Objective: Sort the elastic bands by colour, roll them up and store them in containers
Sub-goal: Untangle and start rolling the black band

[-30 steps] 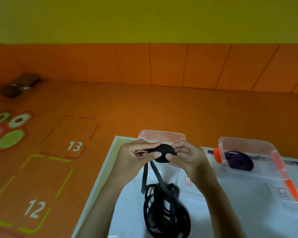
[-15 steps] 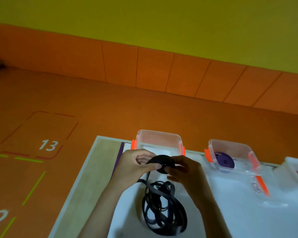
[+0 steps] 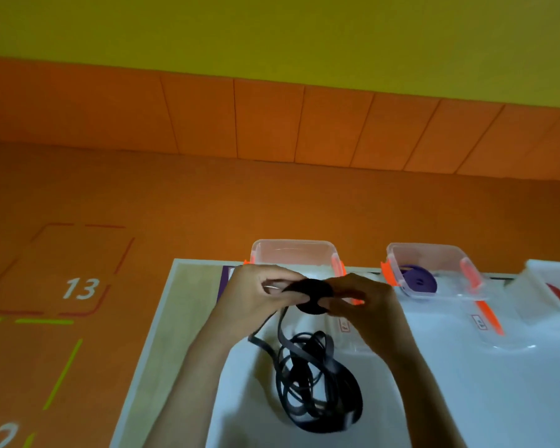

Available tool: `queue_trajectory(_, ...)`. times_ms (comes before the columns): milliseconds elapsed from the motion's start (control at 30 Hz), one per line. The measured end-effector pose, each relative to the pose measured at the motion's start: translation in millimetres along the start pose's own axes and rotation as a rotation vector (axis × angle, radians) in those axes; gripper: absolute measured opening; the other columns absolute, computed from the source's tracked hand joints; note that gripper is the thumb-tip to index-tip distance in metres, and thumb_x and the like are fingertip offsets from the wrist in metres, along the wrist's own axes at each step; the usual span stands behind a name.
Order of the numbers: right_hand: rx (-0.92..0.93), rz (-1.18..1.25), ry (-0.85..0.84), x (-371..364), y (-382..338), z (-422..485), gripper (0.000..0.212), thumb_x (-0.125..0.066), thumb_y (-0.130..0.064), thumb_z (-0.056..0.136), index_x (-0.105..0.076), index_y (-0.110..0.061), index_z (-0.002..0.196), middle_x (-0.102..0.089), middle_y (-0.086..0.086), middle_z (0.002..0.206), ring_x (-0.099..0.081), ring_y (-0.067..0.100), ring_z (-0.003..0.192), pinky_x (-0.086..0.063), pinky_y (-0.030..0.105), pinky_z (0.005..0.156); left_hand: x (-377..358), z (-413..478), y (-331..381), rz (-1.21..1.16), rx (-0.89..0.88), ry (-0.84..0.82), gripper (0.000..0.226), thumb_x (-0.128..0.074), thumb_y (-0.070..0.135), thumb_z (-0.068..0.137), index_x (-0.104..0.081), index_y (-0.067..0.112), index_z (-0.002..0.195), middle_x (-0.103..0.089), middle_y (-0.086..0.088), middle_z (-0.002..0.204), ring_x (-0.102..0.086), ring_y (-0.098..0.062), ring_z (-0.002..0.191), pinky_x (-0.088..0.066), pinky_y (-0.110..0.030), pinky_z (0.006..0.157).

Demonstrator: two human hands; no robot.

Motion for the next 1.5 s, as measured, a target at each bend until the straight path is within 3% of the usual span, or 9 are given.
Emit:
queue_trajectory(267, -0.077, 0.461, -0.018, 5.7, 9.4, 36.6, 0.023, -0.084, -0.016, 0.078, -0.074, -0.007, 0.097, -0.078, 0.011, 0.096, -0.077, 0.026, 0.098, -0.065, 0.035, 0.080, 1.0, 21.6, -0.4, -0.062, -0.071, 0.218, 0.035, -0.096, 0.029, 0.069, -0.085, 0.029, 0.102, -0.083, 0.002, 0.100, -0.081, -0.018, 0.091, -0.062, -0.023, 0.081)
queue_trajectory(367, -0.086, 0.314, -0.085, 4.2, 17.5, 53.5, 0.021, -0.085, -0.007, 0.083, -0.074, -0.014, 0.100, -0.079, 0.006, 0.103, -0.077, 0.020, 0.101, -0.064, 0.041, 0.086, 8.3, 34.8, -4.2, 0.050, -0.040, 0.202, 0.032, -0.095, 0.025, 0.074, -0.085, 0.039, 0.101, -0.083, 0.008, 0.099, -0.080, -0.012, 0.091, -0.059, -0.019, 0.079)
queue_trajectory(467, -0.102, 0.041, -0.185, 4.4, 25.2, 65.1, 0.032, -0.090, -0.022, 0.079, -0.075, -0.036, 0.103, -0.079, -0.016, 0.098, -0.075, 0.002, 0.097, -0.061, 0.032, 0.088, 3.0, 44.0, -9.2, 0.188, -0.016, 0.170, 0.027, -0.089, 0.035, 0.078, -0.084, 0.039, 0.105, -0.081, 0.015, 0.095, -0.076, -0.006, 0.087, -0.056, -0.018, 0.078)
queue_trajectory(533, -0.080, 0.010, -0.150, 9.3, 30.3, 71.0, 0.027, -0.091, -0.024, 0.079, -0.079, -0.033, 0.100, -0.080, -0.014, 0.092, -0.076, 0.004, 0.092, -0.064, 0.036, 0.084, -7.3, 46.9, -11.0, 0.177, -0.024, 0.170, 0.029, -0.088, 0.039, 0.078, -0.082, 0.041, 0.105, -0.080, 0.017, 0.094, -0.074, -0.003, 0.083, -0.055, -0.015, 0.075)
queue_trajectory(667, -0.139, 0.439, -0.086, 18.6, 45.2, 68.8, 0.016, -0.087, -0.016, 0.079, -0.080, -0.018, 0.093, -0.081, 0.010, 0.086, -0.080, 0.026, 0.087, -0.066, 0.038, 0.073, -14.7, 49.4, -19.6, 0.086, -0.014, 0.193, 0.037, -0.094, 0.029, 0.075, -0.079, 0.033, 0.109, -0.081, 0.004, 0.107, -0.078, -0.020, 0.098, -0.065, -0.032, 0.082)
queue_trajectory(833, -0.187, 0.668, -0.048, 11.6, 69.3, 65.9, 0.018, -0.083, -0.011, 0.082, -0.070, -0.004, 0.092, -0.077, 0.025, 0.098, -0.077, 0.041, 0.097, -0.064, 0.048, 0.085, -21.7, 53.8, -27.4, 0.107, 0.013, 0.208, 0.040, -0.092, 0.019, 0.081, -0.081, 0.036, 0.116, -0.081, 0.008, 0.110, -0.077, -0.017, 0.103, -0.062, -0.025, 0.084)
queue_trajectory(1000, -0.205, 0.349, -0.210, 21.4, 81.4, 68.1, 0.039, -0.090, -0.015, 0.079, -0.069, -0.035, 0.105, -0.080, 0.007, 0.092, -0.080, 0.023, 0.090, -0.061, 0.026, 0.076, -28.1, 54.8, -32.8, 0.168, 0.045, 0.156, 0.041, -0.090, 0.012, 0.082, -0.079, 0.039, 0.111, -0.081, 0.008, 0.102, -0.076, -0.012, 0.094, -0.056, -0.019, 0.086)
queue_trajectory(1300, -0.227, 0.571, -0.175, 21.0, 89.3, 52.6, 0.022, -0.089, -0.014, 0.076, -0.069, -0.017, 0.084, -0.080, 0.015, 0.101, -0.079, 0.035, 0.095, -0.066, 0.042, 0.079, -46.3, 47.7, -49.2, -0.046, 0.091, 0.349, 0.022, -0.092, 0.031, 0.072, -0.084, 0.032, 0.092, -0.082, 0.003, 0.093, -0.077, -0.010, 0.087, -0.057, -0.017, 0.078)
queue_trajectory(1500, -0.231, 0.121, -0.311, 17.9, 93.5, 54.6, 0.028, -0.089, -0.022, 0.083, -0.069, -0.031, 0.100, -0.081, -0.008, 0.096, -0.080, 0.013, 0.088, -0.065, 0.041, 0.083, -49.0, 49.8, -54.8, 0.171, 0.050, 0.300, 0.020, -0.091, 0.011, 0.081, -0.081, 0.029, 0.085, -0.076, 0.007, 0.079, -0.069, -0.007, 0.075, -0.053, -0.016, 0.073)
Point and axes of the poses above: each hand's wrist, its own z-axis towards the middle knuckle, its own x-axis out of the back of the hand, y = z × x, the point moved 5 cm from there along z, towards the middle knuckle
